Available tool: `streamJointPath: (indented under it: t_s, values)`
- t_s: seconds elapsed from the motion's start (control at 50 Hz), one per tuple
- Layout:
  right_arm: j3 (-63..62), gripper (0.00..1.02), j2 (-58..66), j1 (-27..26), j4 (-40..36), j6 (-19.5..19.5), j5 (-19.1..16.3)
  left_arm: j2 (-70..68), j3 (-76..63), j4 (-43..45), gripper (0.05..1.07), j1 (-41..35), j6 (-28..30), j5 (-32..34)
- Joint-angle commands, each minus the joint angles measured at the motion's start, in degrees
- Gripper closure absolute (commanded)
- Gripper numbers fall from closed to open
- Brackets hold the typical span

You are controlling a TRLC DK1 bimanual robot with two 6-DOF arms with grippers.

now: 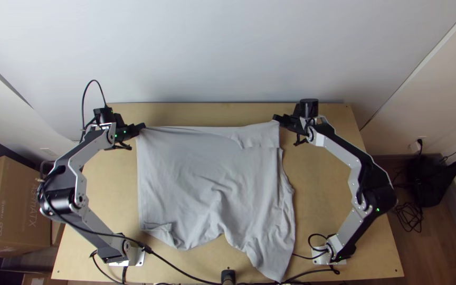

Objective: Fold the t-shirt

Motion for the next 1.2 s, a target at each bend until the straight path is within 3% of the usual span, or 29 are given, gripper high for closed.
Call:
streamJointPath:
  t_s: [0.0,0.34,0.38,0.42,0.44,0.48,0.52,0.54,0.66,0.8,0.96,1.1,1.18]
  values:
    - [7.1,1.0,5.7,-2.6,0.7,-1.4,0.5,5.3,7.4,0.6,1.05,1.6,0.1,-0.5]
    - [30.3,1.0,21.3,-5.3,-6.0,-1.4,0.9,18.4,26.3,-4.6,1.04,1.3,-1.4,-1.9]
    - [33.2,1.0,23.1,-5.4,-7.4,-1.4,1.1,18.8,27.6,-5.3,0.97,0.9,-1.4,-1.9]
    - [35.3,0.98,24.1,-5.5,-8.1,-1.4,1.8,18.8,28.5,-6.6,0.74,0.6,-1.7,-1.9]
    - [36.1,0.91,24.6,-5.6,-8.4,-1.4,2.1,18.8,29.3,-8.1,0.59,0.4,-1.6,-1.8]
    - [37.5,0.59,25.0,-5.6,-9.5,-1.7,3.0,19.2,31.9,-11.9,0.31,-0.1,-1.5,-1.8]
    - [38.3,0.25,25.0,-5.6,-10.8,-1.5,3.5,19.6,34.9,-16.4,0.17,-0.7,-1.2,-1.9]
    - [39.0,0.16,25.0,-5.7,-11.6,-1.2,3.5,19.7,36.3,-18.8,0.12,-0.9,-0.5,-1.9]
    - [41.1,0.05,22.9,-6.5,-14.2,-0.4,3.5,17.0,37.4,-21.8,0.1,-1.1,-0.9,-1.6]
    - [41.2,0.05,18.3,-7.8,-19.4,2.2,3.5,13.3,37.0,-23.1,0.1,-0.9,-1.6,-0.9]
    - [37.5,0.05,8.6,-9.0,-29.0,2.2,3.4,4.7,32.8,-24.7,0.11,-1.0,-1.2,2.8]
    - [31.5,0.05,-0.8,-12.2,-38.8,-0.7,-2.9,-6.3,24.6,-25.3,0.11,-3.4,5.0,2.7]
    - [26.5,0.05,-5.9,-13.7,-45.8,-5.7,-3.9,-11.9,20.0,-26.6,0.11,-4.5,9.7,1.1]
